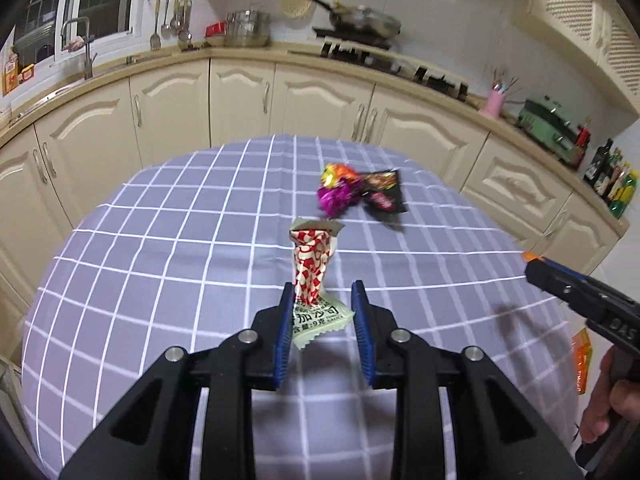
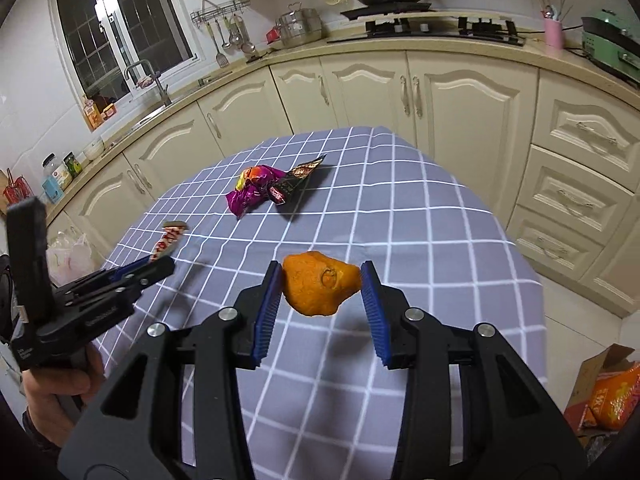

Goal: Collect trash
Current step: 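Carry wrapper and peel to the blue bin and open both tools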

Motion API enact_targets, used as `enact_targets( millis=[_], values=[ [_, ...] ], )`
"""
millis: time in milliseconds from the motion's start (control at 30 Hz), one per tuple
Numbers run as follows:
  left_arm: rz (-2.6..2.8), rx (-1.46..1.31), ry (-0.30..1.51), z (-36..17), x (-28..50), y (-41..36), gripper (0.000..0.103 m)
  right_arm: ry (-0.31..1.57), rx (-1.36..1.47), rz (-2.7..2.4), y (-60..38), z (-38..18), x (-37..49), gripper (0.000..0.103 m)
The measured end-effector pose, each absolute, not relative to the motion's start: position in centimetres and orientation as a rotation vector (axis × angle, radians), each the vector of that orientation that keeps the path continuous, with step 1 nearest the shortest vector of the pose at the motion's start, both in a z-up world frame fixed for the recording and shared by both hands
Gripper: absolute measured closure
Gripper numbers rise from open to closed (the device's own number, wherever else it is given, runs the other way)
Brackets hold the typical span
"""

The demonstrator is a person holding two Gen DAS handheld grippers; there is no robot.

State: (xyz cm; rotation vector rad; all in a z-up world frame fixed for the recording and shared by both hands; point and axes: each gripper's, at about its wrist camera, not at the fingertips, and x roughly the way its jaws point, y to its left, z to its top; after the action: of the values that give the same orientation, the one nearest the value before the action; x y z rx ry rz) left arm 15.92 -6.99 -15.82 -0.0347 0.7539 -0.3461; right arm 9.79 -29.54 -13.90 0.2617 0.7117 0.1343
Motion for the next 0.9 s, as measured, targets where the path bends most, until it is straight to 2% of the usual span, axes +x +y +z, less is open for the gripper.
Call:
enact_targets(
  millis=[567, 900],
  values=[
    [-0.559, 0.013, 0.552, -10.2, 6.5, -14.5, 0.076, 0.568, 0.305, 0.03, -35.8, -9.4, 0.0, 0.064],
    [-0.762, 0.048, 0.552, -10.3, 1.4, -22.9, 0.076, 0.552, 0.398, -0.179, -44.8, -10.9, -7.3, 0.063]
  ],
)
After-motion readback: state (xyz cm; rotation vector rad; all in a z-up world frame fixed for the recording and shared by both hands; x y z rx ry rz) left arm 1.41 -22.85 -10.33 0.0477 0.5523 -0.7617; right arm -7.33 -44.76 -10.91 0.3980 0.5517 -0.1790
